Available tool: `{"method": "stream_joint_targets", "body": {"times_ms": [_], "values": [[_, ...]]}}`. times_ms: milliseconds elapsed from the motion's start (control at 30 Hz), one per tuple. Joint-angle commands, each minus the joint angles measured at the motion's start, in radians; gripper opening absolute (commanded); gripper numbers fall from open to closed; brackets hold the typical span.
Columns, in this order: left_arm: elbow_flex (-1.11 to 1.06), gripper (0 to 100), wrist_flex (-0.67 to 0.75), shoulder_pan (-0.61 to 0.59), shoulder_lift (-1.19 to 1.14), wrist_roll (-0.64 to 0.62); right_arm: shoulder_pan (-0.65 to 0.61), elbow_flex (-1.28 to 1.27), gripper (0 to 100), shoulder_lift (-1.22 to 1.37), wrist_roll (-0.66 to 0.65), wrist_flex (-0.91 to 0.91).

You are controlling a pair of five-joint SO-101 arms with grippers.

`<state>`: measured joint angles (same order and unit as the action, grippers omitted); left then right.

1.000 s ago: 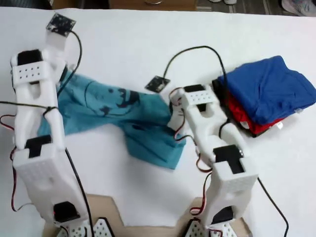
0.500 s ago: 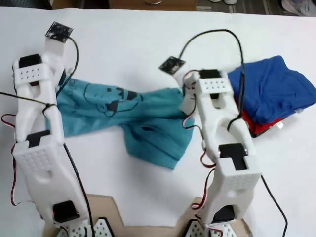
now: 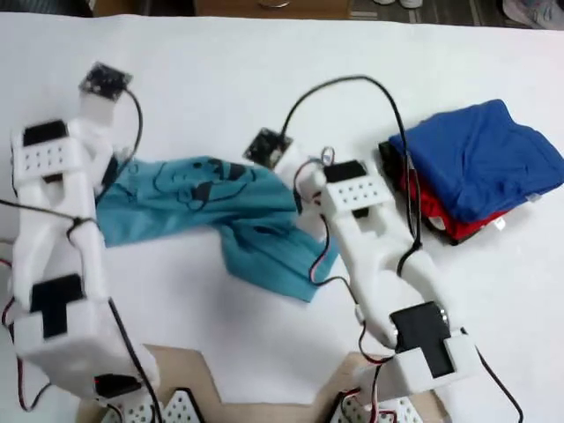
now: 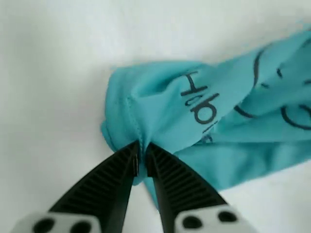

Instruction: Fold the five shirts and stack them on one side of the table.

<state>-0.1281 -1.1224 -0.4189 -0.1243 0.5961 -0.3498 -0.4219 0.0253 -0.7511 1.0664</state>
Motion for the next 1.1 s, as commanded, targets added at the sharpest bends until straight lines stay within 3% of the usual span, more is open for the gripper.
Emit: {"method": "stream_joint_targets", "body": {"times_ms": [0, 200, 400, 533, 867, 1067], "values": [[-0.193, 5, 0.094, -0.021, 0.166, 0.054, -0.001, -0.032, 18.6, -0.062, 0.005, -0.016], [-0.378, 5, 0.213, -0.097, 0.284, 0.120, -0.001, -0.035, 18.6, -0.065, 0.003, -0.015], [-0.380, 5, 0.247, -0.129, 0.350, 0.157, -0.005, -0.034, 18.7, -0.061, 0.003, -0.015], [-0.452, 8, 0.184, -0.126, 0.358, 0.161, -0.002, -0.048, 18.7, -0.061, 0.009, -0.010], [-0.644, 9, 0.365, -0.103, 0.356, 0.164, -0.007, -0.055, 18.7, -0.061, 0.003, -0.010], [-0.650, 9, 0.394, -0.103, 0.321, 0.282, -0.007, -0.055, 18.7, -0.061, 0.003, -0.008]]}}
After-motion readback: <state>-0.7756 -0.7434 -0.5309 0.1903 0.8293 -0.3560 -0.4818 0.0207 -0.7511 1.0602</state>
